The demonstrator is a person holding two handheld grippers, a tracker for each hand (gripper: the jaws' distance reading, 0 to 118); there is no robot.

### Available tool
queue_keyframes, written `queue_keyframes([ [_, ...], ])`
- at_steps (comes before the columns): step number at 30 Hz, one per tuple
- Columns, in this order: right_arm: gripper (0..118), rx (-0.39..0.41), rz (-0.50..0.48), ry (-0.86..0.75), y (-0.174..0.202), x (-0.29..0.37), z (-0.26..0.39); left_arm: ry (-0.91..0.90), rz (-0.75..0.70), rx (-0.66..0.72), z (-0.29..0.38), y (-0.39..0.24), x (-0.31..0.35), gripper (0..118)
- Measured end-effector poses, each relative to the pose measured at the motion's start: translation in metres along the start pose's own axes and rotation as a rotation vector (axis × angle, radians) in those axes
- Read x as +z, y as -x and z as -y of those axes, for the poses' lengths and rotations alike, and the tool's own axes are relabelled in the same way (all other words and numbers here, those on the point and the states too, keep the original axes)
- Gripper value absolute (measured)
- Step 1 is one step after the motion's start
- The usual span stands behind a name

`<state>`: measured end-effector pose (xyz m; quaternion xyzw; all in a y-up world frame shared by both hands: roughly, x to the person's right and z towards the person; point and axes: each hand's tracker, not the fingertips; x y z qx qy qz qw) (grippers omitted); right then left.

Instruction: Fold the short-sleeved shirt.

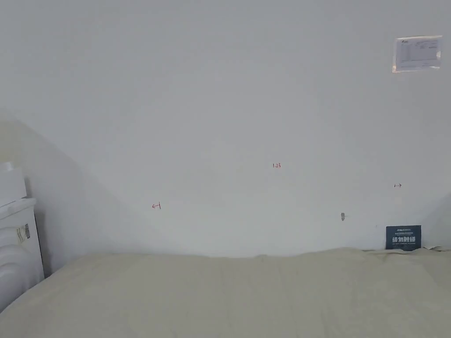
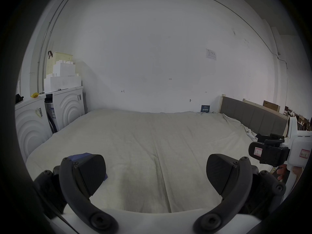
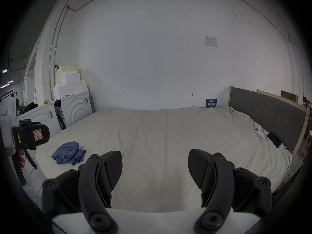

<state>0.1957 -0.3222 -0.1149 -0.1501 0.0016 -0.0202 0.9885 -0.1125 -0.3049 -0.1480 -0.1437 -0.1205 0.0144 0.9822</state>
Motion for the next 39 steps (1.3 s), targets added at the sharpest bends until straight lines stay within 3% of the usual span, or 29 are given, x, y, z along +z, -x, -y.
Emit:
queue_keyframes([
  [13, 84, 0.013, -0.009, 0.01, 0.002, 0.0, -0.002, -0.006, -0.002, -0.004, -0.002, 0.0, 0.001, 118],
  [21, 84, -0.079, -0.039, 0.02, -0.005, -0.001, -0.005, 0.007, 0.008, -0.003, -0.002, 0.0, 0.001, 118],
  [30, 84, -0.029, 0.007, 0.058, -0.005, -0.005, -0.006, 0.011, 0.0, 0.013, -0.003, 0.004, -0.001, 118],
  [35, 84, -0.137, -0.091, 0.107, -0.011, -0.011, -0.009, 0.015, 0.001, 0.011, -0.004, 0.004, -0.002, 118],
  [39, 83, -0.226, -0.078, 0.169, -0.01, -0.017, -0.014, 0.025, -0.004, 0.019, -0.005, 0.005, -0.004, 118],
])
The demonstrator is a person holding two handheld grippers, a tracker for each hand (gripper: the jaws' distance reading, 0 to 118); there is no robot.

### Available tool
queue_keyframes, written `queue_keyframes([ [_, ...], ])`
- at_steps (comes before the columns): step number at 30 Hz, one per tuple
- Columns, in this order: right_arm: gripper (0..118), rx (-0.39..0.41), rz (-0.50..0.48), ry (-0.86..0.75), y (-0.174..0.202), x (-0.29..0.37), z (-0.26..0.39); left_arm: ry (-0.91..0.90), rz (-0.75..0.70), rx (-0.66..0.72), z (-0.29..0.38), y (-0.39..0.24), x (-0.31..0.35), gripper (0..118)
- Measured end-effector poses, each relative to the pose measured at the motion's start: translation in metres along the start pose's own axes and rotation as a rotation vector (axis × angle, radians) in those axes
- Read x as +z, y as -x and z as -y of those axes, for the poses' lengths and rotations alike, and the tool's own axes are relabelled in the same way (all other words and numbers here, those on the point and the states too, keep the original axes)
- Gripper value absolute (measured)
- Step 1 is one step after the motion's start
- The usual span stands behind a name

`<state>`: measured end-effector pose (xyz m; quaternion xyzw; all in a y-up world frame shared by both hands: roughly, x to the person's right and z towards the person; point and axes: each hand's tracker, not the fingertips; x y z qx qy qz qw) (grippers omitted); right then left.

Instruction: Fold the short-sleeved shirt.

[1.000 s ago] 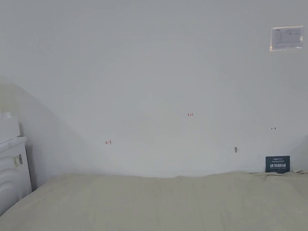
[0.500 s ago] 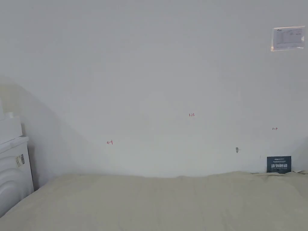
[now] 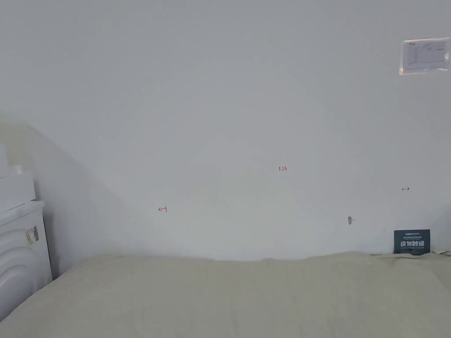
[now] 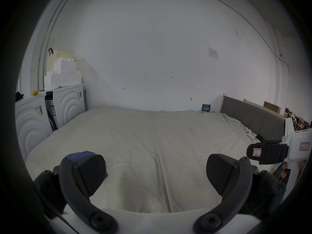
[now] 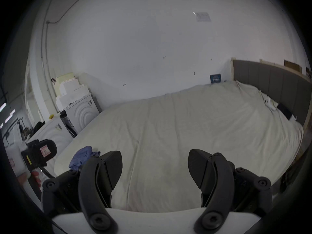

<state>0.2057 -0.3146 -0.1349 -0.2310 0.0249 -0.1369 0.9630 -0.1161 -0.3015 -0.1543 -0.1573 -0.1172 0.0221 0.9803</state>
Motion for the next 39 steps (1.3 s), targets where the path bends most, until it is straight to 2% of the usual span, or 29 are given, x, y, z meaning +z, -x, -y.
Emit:
queue_keyframes([
  [2, 83, -0.007, 0.06, 0.025, 0.005, -0.001, -0.001, 0.004, 0.0, -0.002, -0.001, 0.0, -0.001, 118],
  [4, 83, 0.031, 0.102, 0.004, 0.01, -0.003, 0.0, 0.004, 0.001, -0.004, -0.002, -0.002, -0.002, 118],
  [6, 83, 0.058, 0.097, -0.025, 0.013, -0.002, 0.004, 0.003, 0.013, 0.007, -0.002, -0.005, -0.003, 118],
  [11, 83, 0.055, 0.078, -0.024, 0.015, -0.002, 0.003, 0.017, 0.011, -0.01, -0.003, -0.011, -0.007, 118],
  [20, 83, 0.075, 0.122, -0.047, 0.015, -0.004, 0.001, 0.026, -0.003, -0.007, -0.003, -0.009, -0.009, 118],
  [26, 83, 0.138, 0.236, -0.09, 0.021, -0.004, 0.005, 0.033, -0.005, 0.002, -0.002, -0.007, -0.009, 118],
  [30, 83, 0.147, 0.213, -0.133, 0.024, 0.003, 0.011, 0.032, -0.008, -0.004, -0.003, -0.008, -0.01, 118],
  [32, 83, 0.174, 0.135, -0.122, 0.024, 0.004, 0.014, 0.037, -0.003, -0.005, -0.004, -0.009, -0.013, 118],
  [34, 83, 0.161, 0.077, -0.123, 0.021, 0.003, 0.017, 0.037, 0.0, -0.004, -0.003, -0.01, -0.014, 118],
  [35, 83, 0.125, 0.063, -0.141, 0.02, 0.003, 0.019, 0.036, -0.005, -0.002, -0.003, -0.012, -0.013, 118],
  [39, 83, 0.109, 0.063, -0.09, 0.019, 0.001, 0.018, 0.047, -0.011, -0.007, 0.002, -0.013, -0.012, 118],
])
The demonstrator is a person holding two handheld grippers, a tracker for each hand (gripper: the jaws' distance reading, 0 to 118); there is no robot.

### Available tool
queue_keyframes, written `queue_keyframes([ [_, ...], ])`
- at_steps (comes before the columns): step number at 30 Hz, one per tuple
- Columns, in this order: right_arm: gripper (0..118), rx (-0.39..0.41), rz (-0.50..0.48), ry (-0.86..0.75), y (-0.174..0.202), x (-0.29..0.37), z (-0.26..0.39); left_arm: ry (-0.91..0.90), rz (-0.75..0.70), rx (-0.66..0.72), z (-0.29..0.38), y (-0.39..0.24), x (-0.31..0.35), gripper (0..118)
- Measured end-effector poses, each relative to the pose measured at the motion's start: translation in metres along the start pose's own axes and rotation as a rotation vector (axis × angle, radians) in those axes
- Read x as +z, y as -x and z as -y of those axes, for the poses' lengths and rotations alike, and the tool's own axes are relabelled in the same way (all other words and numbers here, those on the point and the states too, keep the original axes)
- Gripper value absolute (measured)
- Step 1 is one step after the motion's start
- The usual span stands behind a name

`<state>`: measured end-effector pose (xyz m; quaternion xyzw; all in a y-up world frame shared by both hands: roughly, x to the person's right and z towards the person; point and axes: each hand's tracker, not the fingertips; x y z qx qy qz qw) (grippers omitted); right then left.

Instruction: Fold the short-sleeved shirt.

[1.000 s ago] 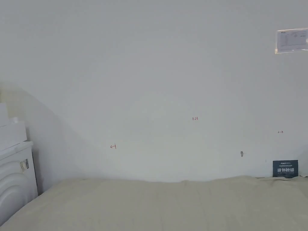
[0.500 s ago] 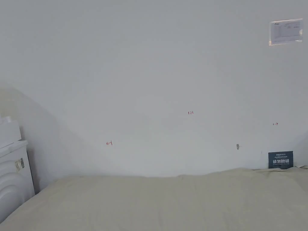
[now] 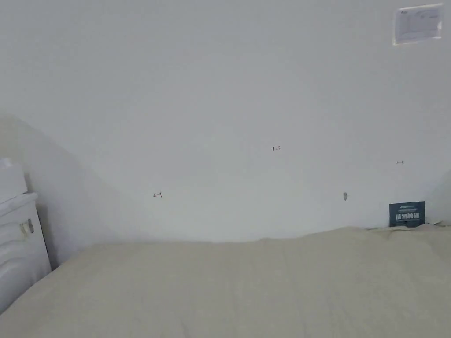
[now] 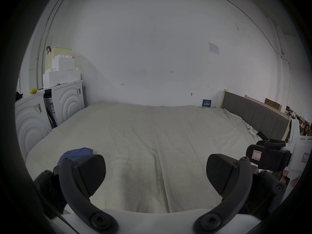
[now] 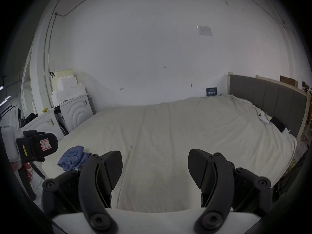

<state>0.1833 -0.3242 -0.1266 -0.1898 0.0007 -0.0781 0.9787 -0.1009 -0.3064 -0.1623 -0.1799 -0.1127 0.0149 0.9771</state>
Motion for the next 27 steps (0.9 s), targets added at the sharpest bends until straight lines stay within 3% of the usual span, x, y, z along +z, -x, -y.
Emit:
queue_keyframes([
  [4, 83, -0.021, -0.011, 0.011, -0.005, -0.003, -0.001, 0.02, -0.005, 0.008, 0.004, 0.004, -0.001, 118],
  [11, 83, 0.02, 0.04, 0.053, -0.003, -0.014, -0.002, 0.032, -0.024, 0.021, 0.006, 0.007, -0.004, 118],
  [17, 83, -0.013, 0.027, 0.06, -0.005, -0.014, 0.0, 0.044, -0.024, 0.022, 0.008, 0.007, -0.004, 118],
  [27, 83, 0.031, 0.034, 0.075, 0.001, -0.015, 0.005, 0.047, -0.027, 0.026, 0.009, 0.006, -0.005, 118],
])
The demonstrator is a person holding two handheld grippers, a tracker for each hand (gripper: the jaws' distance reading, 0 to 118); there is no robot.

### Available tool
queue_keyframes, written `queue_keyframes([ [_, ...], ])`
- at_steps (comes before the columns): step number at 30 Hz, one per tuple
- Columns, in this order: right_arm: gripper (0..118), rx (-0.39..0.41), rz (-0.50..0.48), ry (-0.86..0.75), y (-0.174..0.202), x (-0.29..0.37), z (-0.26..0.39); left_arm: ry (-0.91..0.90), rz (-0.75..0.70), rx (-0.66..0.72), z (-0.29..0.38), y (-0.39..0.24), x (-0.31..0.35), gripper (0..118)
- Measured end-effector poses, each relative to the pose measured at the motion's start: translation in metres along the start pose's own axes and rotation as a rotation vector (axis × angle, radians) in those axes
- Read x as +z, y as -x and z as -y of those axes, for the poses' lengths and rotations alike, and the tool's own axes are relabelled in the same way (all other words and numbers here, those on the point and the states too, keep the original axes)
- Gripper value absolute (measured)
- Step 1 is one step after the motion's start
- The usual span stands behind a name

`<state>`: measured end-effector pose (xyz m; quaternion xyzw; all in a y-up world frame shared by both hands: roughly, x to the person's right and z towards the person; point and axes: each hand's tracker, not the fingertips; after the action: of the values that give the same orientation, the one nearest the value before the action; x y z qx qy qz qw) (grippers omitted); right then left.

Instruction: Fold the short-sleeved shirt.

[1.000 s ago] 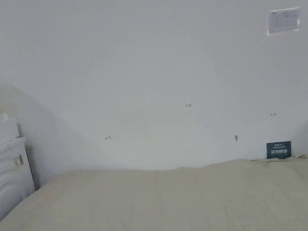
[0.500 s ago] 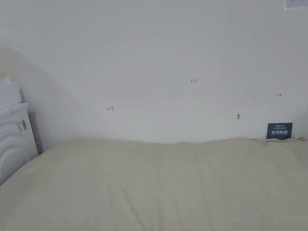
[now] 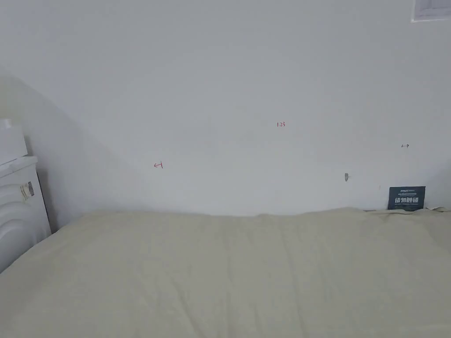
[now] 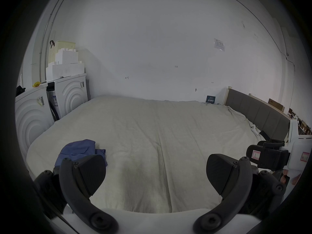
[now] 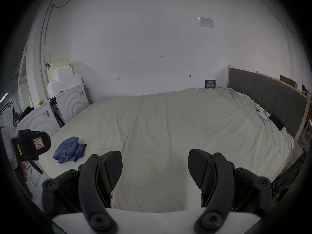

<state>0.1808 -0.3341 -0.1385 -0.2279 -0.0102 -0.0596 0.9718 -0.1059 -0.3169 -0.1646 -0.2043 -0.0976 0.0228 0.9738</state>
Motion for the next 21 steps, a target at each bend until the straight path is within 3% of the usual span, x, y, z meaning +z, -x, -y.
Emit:
queue_keyframes([
  [21, 83, 0.053, -0.04, 0.032, 0.0041, -0.0043, 0.0072, 0.034, -0.009, 0.0, 0.0091, -0.0007, -0.0042, 118],
])
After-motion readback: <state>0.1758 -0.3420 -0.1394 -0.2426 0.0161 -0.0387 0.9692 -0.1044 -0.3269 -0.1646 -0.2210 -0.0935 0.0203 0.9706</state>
